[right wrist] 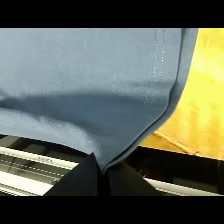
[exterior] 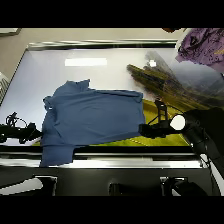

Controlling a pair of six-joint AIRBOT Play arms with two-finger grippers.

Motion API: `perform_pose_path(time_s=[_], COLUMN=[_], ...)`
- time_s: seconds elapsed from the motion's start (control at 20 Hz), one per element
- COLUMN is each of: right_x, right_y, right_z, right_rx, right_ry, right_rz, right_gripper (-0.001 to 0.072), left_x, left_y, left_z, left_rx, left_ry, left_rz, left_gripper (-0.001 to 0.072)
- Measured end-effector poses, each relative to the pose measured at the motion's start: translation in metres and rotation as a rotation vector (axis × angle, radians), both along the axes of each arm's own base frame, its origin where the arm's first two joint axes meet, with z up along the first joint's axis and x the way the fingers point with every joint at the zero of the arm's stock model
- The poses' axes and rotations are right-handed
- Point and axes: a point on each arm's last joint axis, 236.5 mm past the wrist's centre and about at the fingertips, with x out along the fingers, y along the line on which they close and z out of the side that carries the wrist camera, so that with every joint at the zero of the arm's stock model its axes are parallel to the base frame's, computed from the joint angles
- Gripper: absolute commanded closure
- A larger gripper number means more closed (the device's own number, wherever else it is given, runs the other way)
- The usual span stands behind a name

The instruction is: Fold the clothes and pants, and hang the long-sleeved shirts on hangers.

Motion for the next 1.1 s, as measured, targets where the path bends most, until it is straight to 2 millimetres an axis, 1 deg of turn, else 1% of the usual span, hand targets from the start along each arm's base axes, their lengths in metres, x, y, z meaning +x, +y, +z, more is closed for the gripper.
perform_pose_path(time_s=[0.1,0.2,0.3,0.35,0.4,0.45,0.5,0.55,0.6,0.65,0.7,0.75,0.8,0.85,0.9,0.95,1.0,1.1], right_x=[0.007,0.021,0.044,0.059,0.075,0.094,0.114,0.134,0.151,0.166,0.175,0.180,0.180,0.174,0.163,0.147,0.128,0.087], right_y=[0.002,0.004,0.007,0.007,0.007,0.006,0.005,0.003,0.001,-0.003,-0.008,-0.014,-0.020,-0.027,-0.035,-0.042,-0.050,-0.063], right_z=[0.005,0.017,0.035,0.047,0.061,0.080,0.101,0.129,0.158,0.194,0.229,0.268,0.304,0.342,0.374,0.406,0.433,0.475], right_rx=[0.009,0.019,0.020,0.012,0.001,-0.014,-0.030,-0.051,-0.069,-0.092,-0.116,-0.138,-0.159,-0.176,-0.190,-0.197,-0.200,-0.197], right_ry=[-0.025,-0.081,-0.161,-0.209,-0.256,-0.311,-0.377,-0.451,-0.524,-0.608,-0.687,-0.766,-0.834,-0.902,-0.955,-1.015,-1.069,-1.154], right_rz=[-0.008,-0.009,-0.001,0.004,0.012,0.018,0.023,0.028,0.029,0.031,0.027,0.021,0.013,0.002,-0.010,-0.025,-0.040,-0.066], right_gripper=[0.0685,0.0685,0.0685,0.0685,0.0685,0.0685,0.0685,0.0685,0.0685,0.0686,0.0686,0.0686,0.0686,0.0686,0.0686,0.0686,0.0686,0.0686], left_x=[0.007,0.021,0.044,0.059,0.078,0.097,0.117,0.139,0.157,0.171,0.182,0.186,0.184,0.176,0.160,0.142,0.119,0.071], left_y=[-0.007,-0.015,-0.021,-0.023,-0.025,-0.026,-0.026,-0.026,-0.025,-0.024,-0.022,-0.022,-0.021,-0.019,-0.018,-0.018,-0.018,-0.019], left_z=[0.008,0.022,0.043,0.057,0.077,0.099,0.126,0.161,0.198,0.237,0.283,0.327,0.374,0.415,0.455,0.486,0.513,0.551], left_rx=[-0.036,-0.054,-0.036,-0.019,0.007,0.035,0.073,0.126,0.189,0.254,0.332,0.403,0.477,0.539,0.594,0.635,0.675,0.737], left_ry=[-0.026,-0.076,-0.143,-0.182,-0.238,-0.294,-0.357,-0.436,-0.511,-0.582,-0.664,-0.740,-0.819,-0.886,-0.949,-1.001,-1.048,-1.113], left_rz=[0.014,0.008,-0.028,-0.042,-0.064,-0.079,-0.093,-0.113,-0.129,-0.140,-0.142,-0.135,-0.114,-0.083,-0.043,-0.003,0.036,0.109], left_gripper=[0.0696,0.0697,0.0697,0.0697,0.0697,0.0697,0.0698,0.0698,0.0697,0.0697,0.0697,0.0697,0.0697,0.0697,0.0697,0.0697,0.0697,0.0697])
